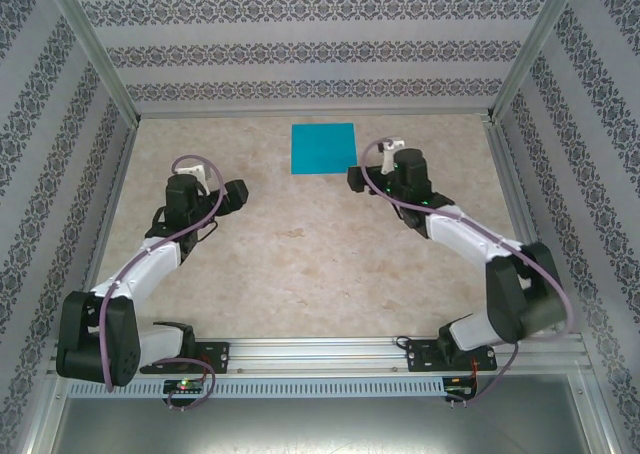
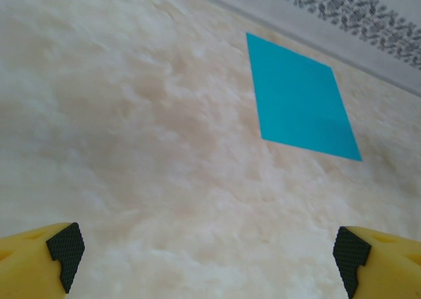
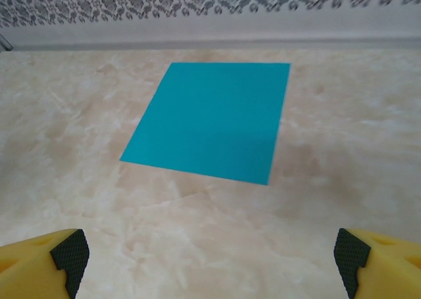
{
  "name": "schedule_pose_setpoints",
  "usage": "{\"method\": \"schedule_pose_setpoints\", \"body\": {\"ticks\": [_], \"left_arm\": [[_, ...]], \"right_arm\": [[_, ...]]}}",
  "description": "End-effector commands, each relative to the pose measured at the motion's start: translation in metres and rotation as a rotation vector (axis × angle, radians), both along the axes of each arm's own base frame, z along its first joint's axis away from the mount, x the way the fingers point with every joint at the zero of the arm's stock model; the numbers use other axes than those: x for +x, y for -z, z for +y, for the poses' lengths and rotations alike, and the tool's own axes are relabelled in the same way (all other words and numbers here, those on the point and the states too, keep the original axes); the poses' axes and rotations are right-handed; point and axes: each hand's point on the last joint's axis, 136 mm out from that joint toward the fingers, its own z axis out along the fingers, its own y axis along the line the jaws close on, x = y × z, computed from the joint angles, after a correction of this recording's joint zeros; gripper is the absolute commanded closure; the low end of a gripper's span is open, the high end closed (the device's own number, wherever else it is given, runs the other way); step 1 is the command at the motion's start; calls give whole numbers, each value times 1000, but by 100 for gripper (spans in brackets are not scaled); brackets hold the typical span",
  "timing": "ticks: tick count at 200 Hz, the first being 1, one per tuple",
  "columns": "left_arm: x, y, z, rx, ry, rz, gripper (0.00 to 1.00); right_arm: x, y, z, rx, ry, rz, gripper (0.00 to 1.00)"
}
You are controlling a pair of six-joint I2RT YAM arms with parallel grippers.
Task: Fold a paper plane with a square sheet of paper (pick it up from the middle)
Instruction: Move the square sheet of paper to the center of the table.
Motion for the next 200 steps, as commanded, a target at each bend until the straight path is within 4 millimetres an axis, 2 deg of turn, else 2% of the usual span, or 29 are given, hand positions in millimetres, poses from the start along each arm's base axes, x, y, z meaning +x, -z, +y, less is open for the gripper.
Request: {"method": "schedule_pose_setpoints", "body": {"ticks": [1, 28, 68, 125, 157, 200], "left_arm": [[1, -4, -27, -120, 45, 40, 0], [5, 1, -47, -160, 77, 56, 0], [9, 6, -67, -167, 116, 83, 0], [9, 16, -78, -162, 139, 119, 0], [7, 20, -77, -143, 147, 132, 0], [7, 26, -79, -122, 164, 157, 0]], "right_arm": [[16, 7, 11, 36, 60, 69, 2], [39, 19, 31, 11, 78, 112, 2], [71, 46, 45, -27, 120, 231, 2], [104, 79, 71, -88, 112, 317, 2], [114, 95, 78, -99, 124, 375, 3], [117, 116, 88, -92, 98, 439, 2]]}}
